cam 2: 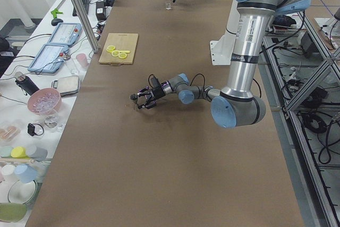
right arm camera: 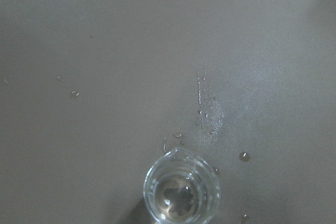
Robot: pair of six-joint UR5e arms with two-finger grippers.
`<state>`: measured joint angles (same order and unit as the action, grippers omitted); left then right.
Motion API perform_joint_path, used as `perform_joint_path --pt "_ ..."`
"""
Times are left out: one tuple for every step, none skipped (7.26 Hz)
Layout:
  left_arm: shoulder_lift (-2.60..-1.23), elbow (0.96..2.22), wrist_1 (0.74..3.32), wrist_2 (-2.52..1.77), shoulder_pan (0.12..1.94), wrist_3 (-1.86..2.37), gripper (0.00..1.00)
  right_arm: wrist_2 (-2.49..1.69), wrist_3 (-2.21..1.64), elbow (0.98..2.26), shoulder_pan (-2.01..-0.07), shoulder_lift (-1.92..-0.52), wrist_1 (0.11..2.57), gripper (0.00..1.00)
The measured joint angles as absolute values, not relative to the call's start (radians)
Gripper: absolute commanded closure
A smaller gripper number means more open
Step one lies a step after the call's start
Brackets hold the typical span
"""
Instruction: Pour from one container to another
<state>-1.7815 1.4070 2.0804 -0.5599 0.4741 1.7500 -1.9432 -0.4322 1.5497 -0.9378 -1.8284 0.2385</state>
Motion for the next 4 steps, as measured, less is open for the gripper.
perform_joint_path --pt "-1.783 1.404 2.081 -0.560 0.474 1.753 0.19 -1.932 -0.453 1.529 -0.936 -1.828 0.197 0.00" --pt "-1.783 1.401 2.081 -0.561 0.474 1.760 0.19 -1.926 -0.470 1.512 -0.935 -1.826 0.163 0.00" --pt "-1.783 1.396 2.081 -0.562 0.475 1.768 0.19 -1.924 -0.479 1.505 -0.935 -1.826 0.147 0.00" --pt "-1.783 1.391 2.080 -0.563 0.477 1.773 0.19 -1.922 -0.483 1.502 -0.935 -1.826 0.142 0.00"
